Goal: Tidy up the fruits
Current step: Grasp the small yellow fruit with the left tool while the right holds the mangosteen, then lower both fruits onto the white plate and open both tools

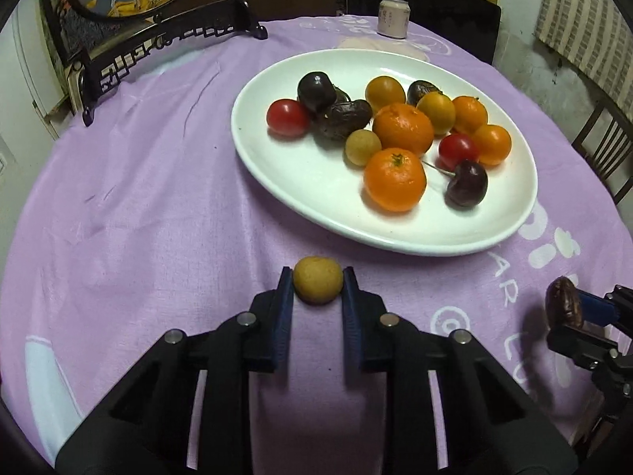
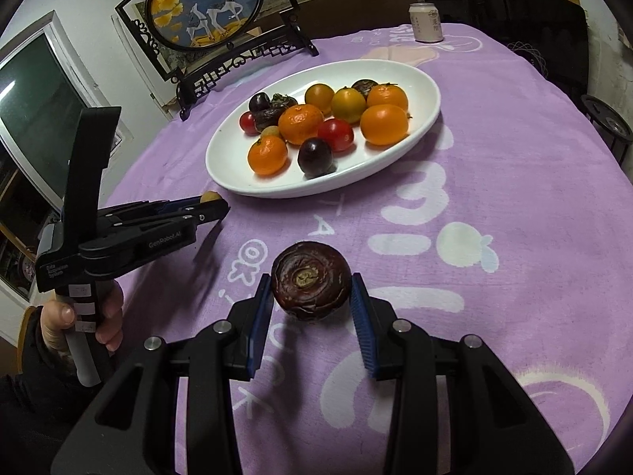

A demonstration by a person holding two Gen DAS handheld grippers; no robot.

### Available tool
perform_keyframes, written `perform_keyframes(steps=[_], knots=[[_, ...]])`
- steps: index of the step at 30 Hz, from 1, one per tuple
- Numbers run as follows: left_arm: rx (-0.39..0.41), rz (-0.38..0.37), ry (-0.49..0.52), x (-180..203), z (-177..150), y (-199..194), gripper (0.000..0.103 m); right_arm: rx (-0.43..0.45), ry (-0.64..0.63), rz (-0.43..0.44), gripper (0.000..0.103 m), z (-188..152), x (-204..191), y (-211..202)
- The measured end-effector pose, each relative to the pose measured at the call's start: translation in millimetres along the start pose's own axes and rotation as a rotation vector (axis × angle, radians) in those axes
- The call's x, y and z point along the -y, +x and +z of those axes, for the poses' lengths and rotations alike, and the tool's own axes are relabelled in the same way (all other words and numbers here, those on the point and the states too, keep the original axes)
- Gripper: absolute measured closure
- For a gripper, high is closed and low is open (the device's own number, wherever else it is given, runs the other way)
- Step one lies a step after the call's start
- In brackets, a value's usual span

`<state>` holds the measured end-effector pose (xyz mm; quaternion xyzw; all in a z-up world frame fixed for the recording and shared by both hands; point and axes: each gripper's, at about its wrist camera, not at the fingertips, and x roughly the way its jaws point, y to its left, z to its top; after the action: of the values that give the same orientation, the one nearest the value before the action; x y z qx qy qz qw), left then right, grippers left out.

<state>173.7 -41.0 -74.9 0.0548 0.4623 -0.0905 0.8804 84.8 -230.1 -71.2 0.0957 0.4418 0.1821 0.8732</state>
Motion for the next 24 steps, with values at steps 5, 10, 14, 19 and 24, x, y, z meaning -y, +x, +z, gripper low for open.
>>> perform_keyframes(steps=[5,10,14,19,24], knots=[[0.002,-0.048,-0.018,0,-6,-11,0.078,0.0,-0.004,-0.005,0.064,2,-3,0],[0.054,-0.112,-0.021,5,-14,-46,0.078,0.008,-0.014,-0.02,0.064,8,-6,-2],[0.106,-0.122,0.007,10,0,-68,0.078,0.041,-0.044,-0.039,0.064,26,-12,-7],[0.119,-0.113,-0.021,7,52,-61,0.078,0.092,-0.087,-0.071,0.064,68,-18,-3],[0.107,-0.1,-0.062,9,107,-34,0.077,0.076,-0.115,-0.13,0.064,116,-17,30]])
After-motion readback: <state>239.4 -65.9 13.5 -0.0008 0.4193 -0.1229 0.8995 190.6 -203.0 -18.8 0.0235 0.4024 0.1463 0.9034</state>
